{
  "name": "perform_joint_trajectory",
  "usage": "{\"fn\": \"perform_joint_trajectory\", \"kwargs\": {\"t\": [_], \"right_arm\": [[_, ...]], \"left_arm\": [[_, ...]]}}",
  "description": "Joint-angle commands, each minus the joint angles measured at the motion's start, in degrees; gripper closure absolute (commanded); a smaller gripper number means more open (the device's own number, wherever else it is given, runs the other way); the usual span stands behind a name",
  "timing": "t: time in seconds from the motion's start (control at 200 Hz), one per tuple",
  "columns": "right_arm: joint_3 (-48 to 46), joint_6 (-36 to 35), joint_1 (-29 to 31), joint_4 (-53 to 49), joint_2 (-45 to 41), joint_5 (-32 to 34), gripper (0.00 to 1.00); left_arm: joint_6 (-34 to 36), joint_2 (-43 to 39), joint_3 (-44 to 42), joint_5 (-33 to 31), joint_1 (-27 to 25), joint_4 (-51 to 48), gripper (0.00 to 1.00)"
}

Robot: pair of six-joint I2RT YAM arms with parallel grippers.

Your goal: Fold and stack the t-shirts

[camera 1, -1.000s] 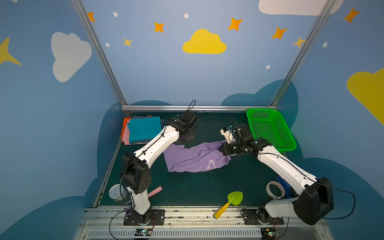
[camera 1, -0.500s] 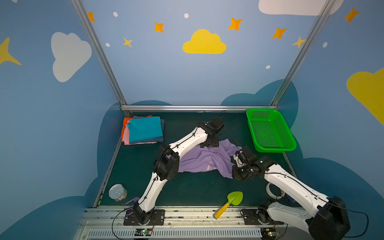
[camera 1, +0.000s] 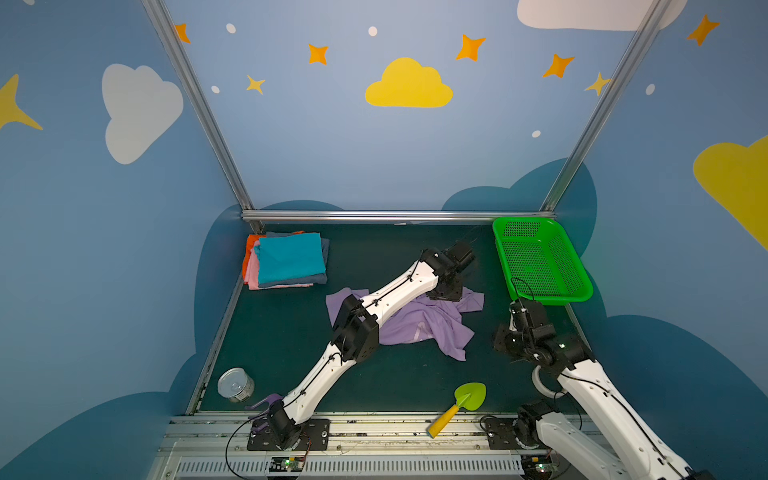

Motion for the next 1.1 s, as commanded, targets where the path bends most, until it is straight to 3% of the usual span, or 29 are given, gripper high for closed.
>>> {"fn": "perform_joint_trajectory", "kwargs": {"t": [0.0, 0.17, 0.481, 0.601, 0.736, 0.786, 1.097], "right_arm": [[2.4, -2.5, -3.3, 1.0, -1.7, 2.4, 0.76], [4.7, -4.0, -8.2, 2.3, 0.9, -1.3, 0.81], [5.3, -4.6, -13.7, 4.6, 3.5, -9.3, 0.85], [5.1, -4.8, -14.5, 4.4, 2.5, -9.6, 0.85], [4.6, -5.3, -15.1, 4.5, 1.6, -9.8, 0.85], [4.4, -5.3, -15.1, 4.7, 1.5, -10.0, 0.85], [4.0, -7.5, -15.1, 8.9, 3.3, -15.6, 0.86]], "left_arm": [[2.5, 2.1, 2.7, 1.8, -2.0, -6.1, 0.48], [4.3, 4.2, 2.7, 2.5, -3.8, -7.9, 0.30], [4.8, 8.0, 2.8, 0.2, -5.3, -6.6, 0.30], [4.6, 10.1, 5.1, -1.6, -5.2, -7.3, 0.41], [3.8, 11.2, 7.3, -2.9, -4.5, -8.8, 0.83], [3.5, 10.7, 7.3, -3.4, -4.1, -9.0, 0.93], [2.9, -0.7, 7.0, -5.4, 1.3, -13.0, 0.96]]}}
